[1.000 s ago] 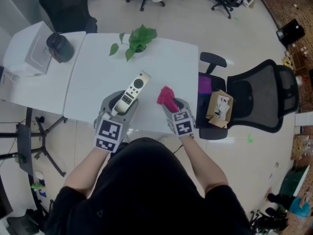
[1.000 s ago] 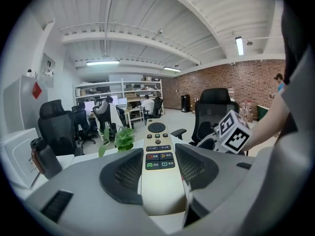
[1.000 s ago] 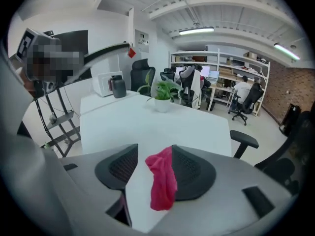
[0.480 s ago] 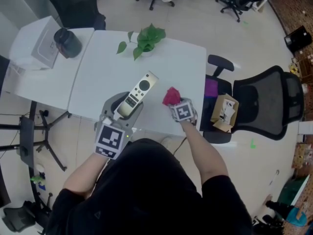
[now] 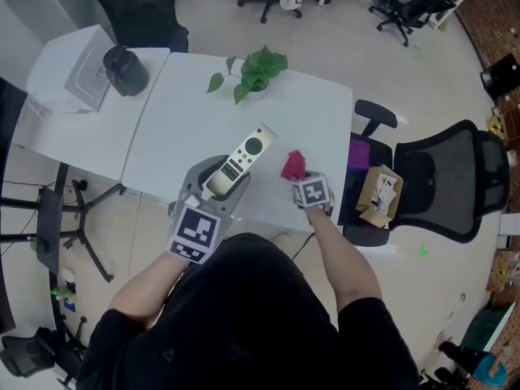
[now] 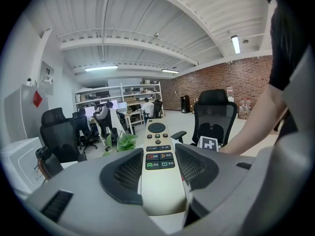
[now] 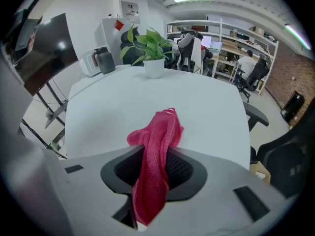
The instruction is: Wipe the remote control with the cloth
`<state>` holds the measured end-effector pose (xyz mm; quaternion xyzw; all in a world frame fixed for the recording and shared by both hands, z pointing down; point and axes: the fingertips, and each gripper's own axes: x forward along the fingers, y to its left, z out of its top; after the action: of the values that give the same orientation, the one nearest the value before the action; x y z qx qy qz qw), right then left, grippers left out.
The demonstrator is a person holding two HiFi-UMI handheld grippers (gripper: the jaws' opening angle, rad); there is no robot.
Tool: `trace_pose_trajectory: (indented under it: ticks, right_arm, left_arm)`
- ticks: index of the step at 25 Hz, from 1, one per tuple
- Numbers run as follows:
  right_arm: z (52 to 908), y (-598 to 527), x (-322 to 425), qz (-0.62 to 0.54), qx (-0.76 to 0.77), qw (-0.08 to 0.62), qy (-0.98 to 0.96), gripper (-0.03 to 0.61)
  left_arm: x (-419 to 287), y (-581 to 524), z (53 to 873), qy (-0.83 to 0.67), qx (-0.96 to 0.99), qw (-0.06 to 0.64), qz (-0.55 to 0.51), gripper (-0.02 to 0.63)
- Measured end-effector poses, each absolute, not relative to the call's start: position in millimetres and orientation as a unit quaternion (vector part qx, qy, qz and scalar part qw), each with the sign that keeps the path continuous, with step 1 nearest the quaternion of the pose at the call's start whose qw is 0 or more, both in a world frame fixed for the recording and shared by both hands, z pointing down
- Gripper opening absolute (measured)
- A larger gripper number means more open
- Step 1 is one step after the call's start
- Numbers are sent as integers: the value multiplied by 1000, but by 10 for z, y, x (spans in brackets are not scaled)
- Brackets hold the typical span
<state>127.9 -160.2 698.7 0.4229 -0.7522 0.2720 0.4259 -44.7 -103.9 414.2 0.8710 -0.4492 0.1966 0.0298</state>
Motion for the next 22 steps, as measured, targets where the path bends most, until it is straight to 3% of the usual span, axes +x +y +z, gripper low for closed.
trace_pose_trajectory:
  ticks: [6, 13, 17, 22]
  right_arm:
    - [6168, -1596, 1236, 235, 451, 309, -804, 121]
    - [4458, -1387, 916, 115, 441, 184, -871, 120]
    - [3743, -1199, 464, 33, 392, 170, -904, 120]
    - [3550, -1010, -89, -33, 325, 217, -920, 120]
  left_arm:
    - [-458, -1136, 4211, -453, 867, 9, 206, 210]
    - [-419, -1325, 4257, -447, 857, -67, 247, 210]
    - [-341, -1386, 4263, -439, 852, -106, 266, 210]
    - [-220, -1399, 4225, -428, 845, -151, 283, 210]
